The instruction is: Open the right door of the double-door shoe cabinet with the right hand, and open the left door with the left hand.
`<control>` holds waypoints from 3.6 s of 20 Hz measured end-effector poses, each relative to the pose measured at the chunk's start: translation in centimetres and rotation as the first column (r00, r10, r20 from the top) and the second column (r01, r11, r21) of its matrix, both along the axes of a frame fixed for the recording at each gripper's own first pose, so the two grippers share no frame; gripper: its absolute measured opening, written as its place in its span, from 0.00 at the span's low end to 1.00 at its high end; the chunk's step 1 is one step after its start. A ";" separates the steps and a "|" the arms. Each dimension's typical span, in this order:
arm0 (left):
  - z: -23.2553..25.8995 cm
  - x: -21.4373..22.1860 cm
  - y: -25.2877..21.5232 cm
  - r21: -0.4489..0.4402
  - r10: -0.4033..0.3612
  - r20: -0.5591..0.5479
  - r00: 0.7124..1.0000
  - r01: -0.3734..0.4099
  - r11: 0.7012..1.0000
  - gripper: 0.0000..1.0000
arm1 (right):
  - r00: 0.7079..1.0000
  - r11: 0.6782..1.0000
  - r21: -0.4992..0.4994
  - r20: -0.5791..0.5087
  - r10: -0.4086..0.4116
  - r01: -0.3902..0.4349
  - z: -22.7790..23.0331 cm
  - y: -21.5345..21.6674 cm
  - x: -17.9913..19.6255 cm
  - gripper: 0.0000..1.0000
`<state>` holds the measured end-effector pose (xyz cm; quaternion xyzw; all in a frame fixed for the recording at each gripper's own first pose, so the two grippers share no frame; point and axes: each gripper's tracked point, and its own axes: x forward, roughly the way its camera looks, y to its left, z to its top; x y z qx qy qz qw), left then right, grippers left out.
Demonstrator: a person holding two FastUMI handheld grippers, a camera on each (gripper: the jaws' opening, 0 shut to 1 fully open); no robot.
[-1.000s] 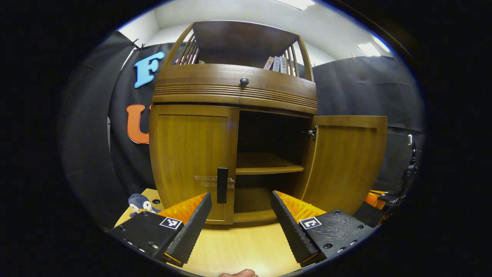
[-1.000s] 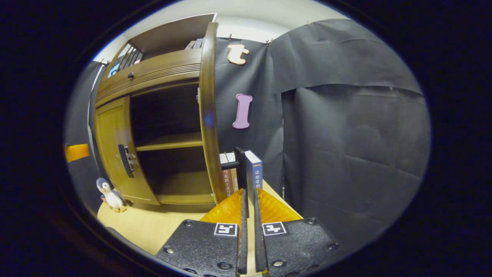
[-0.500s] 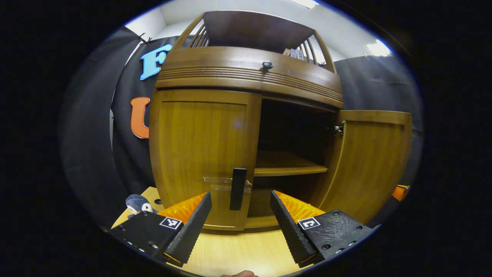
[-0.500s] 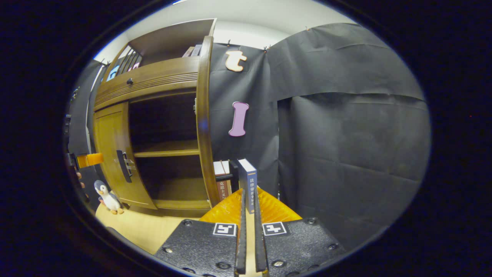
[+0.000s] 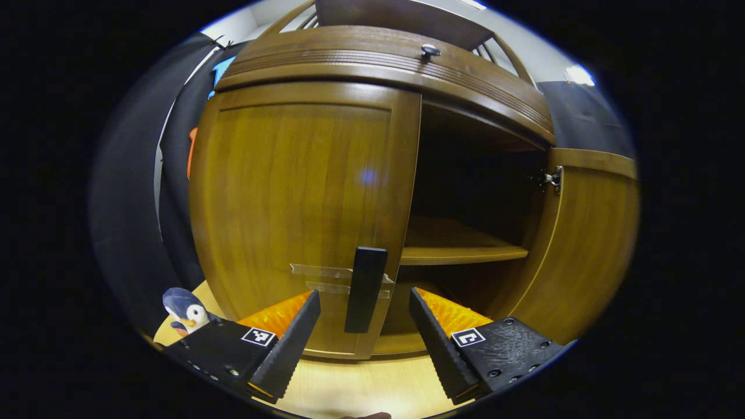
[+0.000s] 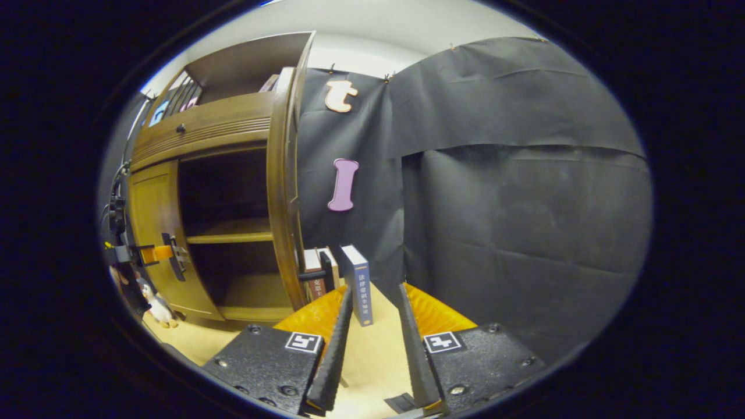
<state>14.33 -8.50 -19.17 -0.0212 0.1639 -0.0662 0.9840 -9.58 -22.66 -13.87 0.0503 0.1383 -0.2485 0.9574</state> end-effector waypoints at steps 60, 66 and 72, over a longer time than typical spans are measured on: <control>-0.4 -6.7 5.0 0.072 0.039 -0.014 0.999 -0.037 0.997 0.23 | 0.954 0.956 0.017 -0.069 0.292 -0.291 -2.1 5.6 2.4 0.55; -0.1 -8.4 6.2 0.069 0.055 -0.020 0.998 -0.053 0.996 0.23 | 0.941 0.943 0.029 -0.068 0.331 -0.330 -2.1 7.6 3.1 0.55; 0.1 -9.8 7.5 0.065 0.076 -0.025 0.997 -0.074 0.995 0.23 | 0.927 0.931 0.040 -0.079 0.366 -0.364 -2.8 9.2 3.4 0.55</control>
